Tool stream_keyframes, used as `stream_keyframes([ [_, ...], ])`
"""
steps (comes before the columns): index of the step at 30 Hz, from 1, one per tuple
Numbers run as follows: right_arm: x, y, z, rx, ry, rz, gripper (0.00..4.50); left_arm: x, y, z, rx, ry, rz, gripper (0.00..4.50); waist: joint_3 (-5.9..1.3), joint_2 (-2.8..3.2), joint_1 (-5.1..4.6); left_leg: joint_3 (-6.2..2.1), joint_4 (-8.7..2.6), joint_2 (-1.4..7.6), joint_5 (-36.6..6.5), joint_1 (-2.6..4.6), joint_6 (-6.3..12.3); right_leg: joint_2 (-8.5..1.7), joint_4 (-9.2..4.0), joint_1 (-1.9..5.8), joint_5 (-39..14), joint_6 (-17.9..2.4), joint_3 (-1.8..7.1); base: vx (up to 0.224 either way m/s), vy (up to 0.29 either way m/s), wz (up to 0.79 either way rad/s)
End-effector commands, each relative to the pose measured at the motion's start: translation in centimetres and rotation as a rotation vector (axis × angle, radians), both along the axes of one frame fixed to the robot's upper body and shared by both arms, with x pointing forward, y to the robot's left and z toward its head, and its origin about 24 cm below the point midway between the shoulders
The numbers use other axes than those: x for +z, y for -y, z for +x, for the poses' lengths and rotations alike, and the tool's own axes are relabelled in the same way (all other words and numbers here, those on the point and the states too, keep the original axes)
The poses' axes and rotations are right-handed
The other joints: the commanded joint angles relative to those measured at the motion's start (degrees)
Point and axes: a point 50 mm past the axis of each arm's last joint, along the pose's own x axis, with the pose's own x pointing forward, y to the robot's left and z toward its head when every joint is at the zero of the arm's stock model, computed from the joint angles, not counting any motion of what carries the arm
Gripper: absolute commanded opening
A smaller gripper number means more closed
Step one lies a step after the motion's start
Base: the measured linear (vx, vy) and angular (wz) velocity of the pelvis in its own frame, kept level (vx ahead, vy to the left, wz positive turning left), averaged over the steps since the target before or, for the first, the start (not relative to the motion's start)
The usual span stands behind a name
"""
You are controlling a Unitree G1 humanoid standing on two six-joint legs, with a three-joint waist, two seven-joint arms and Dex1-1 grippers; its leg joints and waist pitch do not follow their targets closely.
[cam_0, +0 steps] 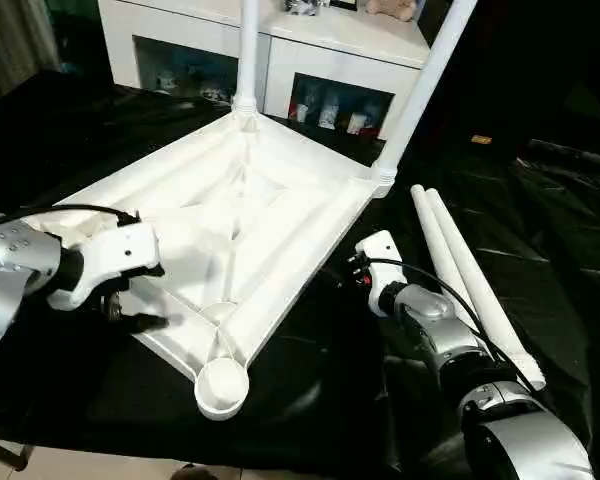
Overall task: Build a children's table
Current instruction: Rotate table base
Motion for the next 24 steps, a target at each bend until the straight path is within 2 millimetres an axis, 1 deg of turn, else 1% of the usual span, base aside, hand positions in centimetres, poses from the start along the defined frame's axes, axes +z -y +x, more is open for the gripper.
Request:
stream_keyframes([
  [1,0.2,0.4,0.2,-0.006,0.014,-0.007,3.87,0.1,0.1,-0.2,-0.03,-0.013,0.016,4.45,-3.17,2.14,0.11,-1.4,-4.3,2.88,-13.15,1.7,-4.57,-4.51,-3.37,1.45,-4.9,-12.02,3.14,0.0,0.0,0.0],
  [5,0.1,0.3,0.1,-0.002,0.018,-0.008,3.87,0.6,-0.3,-0.6,-0.04,-0.047,0.027,4.45,-3.18,2.14,0.01,-1.41,-4.32,2.9,-13.71,1.87,-4.93,-4.43,-3.34,1.28,-5.16,-11.82,3.13,0.0,0.0,0.0],
  [6,0.1,0.3,0.1,-0.001,0.018,-0.008,3.87,0.7,-0.4,-0.9,-0.044,-0.066,0.037,4.45,-3.19,2.16,-0.03,-1.45,-4.34,2.93,-13.35,1.83,-4.98,-4.42,-3.25,1.36,-4.62,-11.9,3.11,0.0,0.0,0.0],
  [7,0.1,0.4,0.1,0.0,0.018,-0.009,3.87,0.7,-0.5,-1.0,-0.044,-0.071,0.039,4.45,-3.23,2.03,-0.04,-1.4,-4.29,2.93,-13.07,1.83,-4.94,-4.42,-3.23,1.39,-4.19,-11.98,3.1,0.0,0.0,0.0],
  [10,-0.1,0.5,0.0,0.002,0.016,-0.015,3.87,1.1,-0.9,-1.2,-0.033,-0.075,0.055,4.45,-3.23,2.09,-0.07,-1.3,-4.2,2.83,-12.11,1.78,-4.69,-4.36,-3.08,1.42,-2.78,-12.28,3.12,0.0,0.0,0.0],
  [12,-0.1,0.5,0.0,0.002,0.015,-0.018,3.87,1.3,-1.2,-1.2,-0.024,-0.072,0.073,4.45,-3.2,2.13,-0.06,-1.31,-4.23,2.84,-12.69,1.84,-4.75,-4.36,-3.17,1.37,-3.49,-12.27,3.13,0.0,0.0,0.0],
  [13,-0.1,0.5,0.0,0.002,0.015,-0.019,3.87,1.4,-1.4,-1.2,-0.022,-0.071,0.088,4.45,-3.18,2.0,-0.06,-1.33,-4.23,2.84,-12.81,1.79,-4.74,-4.38,-3.21,1.41,-3.76,-12.22,3.13,0.0,0.0,0.0],
  [14,-0.1,0.5,0.0,0.003,0.015,-0.02,3.87,1.4,-1.6,-1.2,-0.018,-0.067,0.106,4.45,-3.17,2.04,-0.04,-1.35,-4.26,2.87,-12.95,1.78,-4.76,-4.42,-3.2,1.43,-4.03,-12.15,3.14,0.0,0.0,0.0],
  [16,-0.2,0.5,0.0,0.005,0.014,-0.022,3.87,1.0,-1.7,-1.1,-0.018,-0.06,0.128,4.45,-3.09,1.95,-0.05,-1.39,-4.31,2.95,-13.71,1.82,-4.82,-4.51,-3.39,1.33,-5.51,-11.77,3.19,0.0,0.0,0.0],
  [18,-0.2,0.4,0.0,0.007,0.014,-0.021,3.87,0.7,-1.6,-1.1,-0.022,-0.063,0.129,4.45,-3.12,2.06,0.05,-1.44,-4.31,2.98,-13.86,1.87,-5.0,-4.58,-3.36,1.32,-5.88,-11.75,3.2,0.0,0.0,0.0],
  [19,-0.3,0.2,-0.1,0.011,0.012,-0.019,3.87,0.1,-1.0,-1.1,-0.043,-0.073,0.121,4.45,-3.16,2.14,0.08,-1.41,-4.32,2.99,-13.57,1.9,-5.21,-4.49,-3.23,1.29,-4.96,-11.87,3.16,0.0,0.0,0.0],
  [20,-0.3,0.2,-0.1,0.011,0.012,-0.019,3.87,0.1,-1.0,-1.1,-0.043,-0.073,0.121,4.45,-3.16,2.14,0.08,-1.41,-4.32,2.99,-13.57,1.9,-5.21,-4.49,-3.23,1.29,-4.96,-11.87,3.16,0.0,0.0,0.0],
  [21,-0.3,-0.1,-0.1,0.021,0.012,-0.012,3.87,-0.8,0.3,-1.3,-0.084,-0.099,0.089,4.45,-3.24,2.25,0.16,-1.39,-4.28,2.98,-13.16,1.94,-5.38,-4.53,-3.1,1.33,-3.89,-12.15,3.14,0.0,0.0,0.0],
  [23,-0.3,-0.5,-0.2,0.032,0.013,-0.005,3.87,-1.4,1.5,-1.7,-0.127,-0.132,0.05,4.45,-3.38,2.28,0.2,-1.4,-4.22,3.01,-12.36,1.84,-5.45,-4.56,-2.89,1.52,-2.15,-12.51,3.1,0.0,0.0,0.0],
  [24,-0.2,-0.6,-0.2,0.039,0.012,-0.001,3.87,-1.7,2.1,-1.9,-0.151,-0.15,0.032,4.45,-3.42,2.15,0.24,-1.35,-4.12,2.91,-11.78,1.8,-5.26,-4.45,-2.77,1.58,-1.08,-12.76,3.05,0.0,0.0,0.0],
])
